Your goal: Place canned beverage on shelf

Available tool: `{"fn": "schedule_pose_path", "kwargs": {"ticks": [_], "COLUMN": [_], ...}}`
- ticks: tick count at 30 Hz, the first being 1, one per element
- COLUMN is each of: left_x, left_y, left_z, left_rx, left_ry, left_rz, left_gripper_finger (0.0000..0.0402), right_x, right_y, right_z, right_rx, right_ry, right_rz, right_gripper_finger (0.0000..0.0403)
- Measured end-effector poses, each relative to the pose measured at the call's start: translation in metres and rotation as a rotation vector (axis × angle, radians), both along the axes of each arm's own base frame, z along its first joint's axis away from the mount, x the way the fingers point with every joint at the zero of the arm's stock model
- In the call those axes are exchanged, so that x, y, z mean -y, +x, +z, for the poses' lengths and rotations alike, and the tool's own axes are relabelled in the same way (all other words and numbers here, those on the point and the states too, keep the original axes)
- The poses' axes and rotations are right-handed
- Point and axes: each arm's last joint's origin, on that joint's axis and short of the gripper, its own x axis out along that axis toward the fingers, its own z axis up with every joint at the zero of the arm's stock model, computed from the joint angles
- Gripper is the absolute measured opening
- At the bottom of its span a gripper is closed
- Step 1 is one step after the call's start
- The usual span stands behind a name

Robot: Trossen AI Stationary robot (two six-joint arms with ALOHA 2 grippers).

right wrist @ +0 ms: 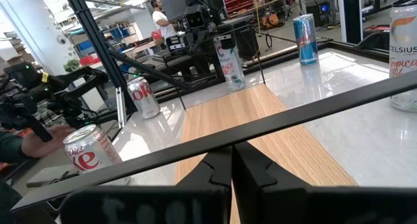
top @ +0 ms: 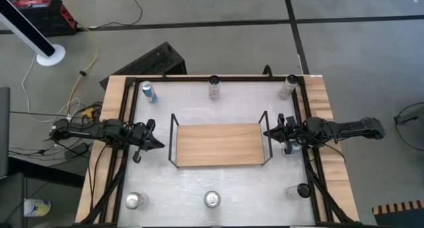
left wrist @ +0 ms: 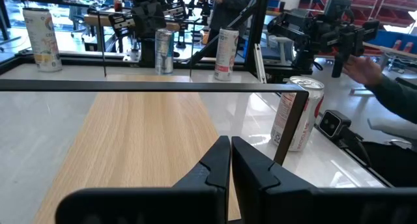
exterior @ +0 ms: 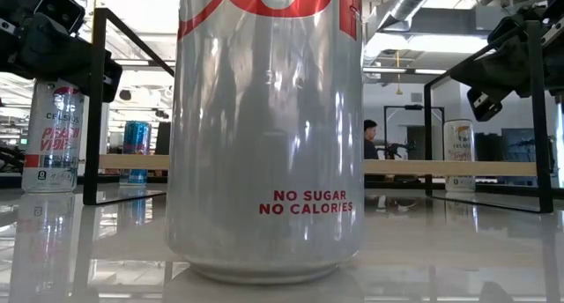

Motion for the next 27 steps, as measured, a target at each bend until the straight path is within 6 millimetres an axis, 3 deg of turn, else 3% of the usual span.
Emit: {"fn": "schedule_pose_path", "kwargs": {"ticks": [5, 10, 17, 27], "left_x": [0.0, -0.004, -0.009, -0.009], "left_y": [0.0, 0.0, -0.003, -0.003], "left_z": [0.0, 0.008, 0.024, 0.023], "left_rx": [0.002, 0.094, 0.248, 0.243], "left_ry": [0.005, 0.061, -0.076, -0.034], "left_rz": [0.005, 0.155, 0.308, 0.318], "left_gripper_finger": [0.0, 0.0, 0.0, 0.0], "right_x": [0.0, 0.0, 0.001, 0.001], "right_y": [0.0, 0.0, 0.0, -0.008], "right_z": [0.0, 0.0, 0.001, 0.031], "right_rx": [0.0, 0.0, 0.0, -0.013], "right_ry": [0.0, 0.0, -0.07, -0.124], "right_rz": [0.0, 0.0, -0.004, 0.023], "right_gripper_finger": [0.0027, 0.0027, 0.0027, 0.0027]}}
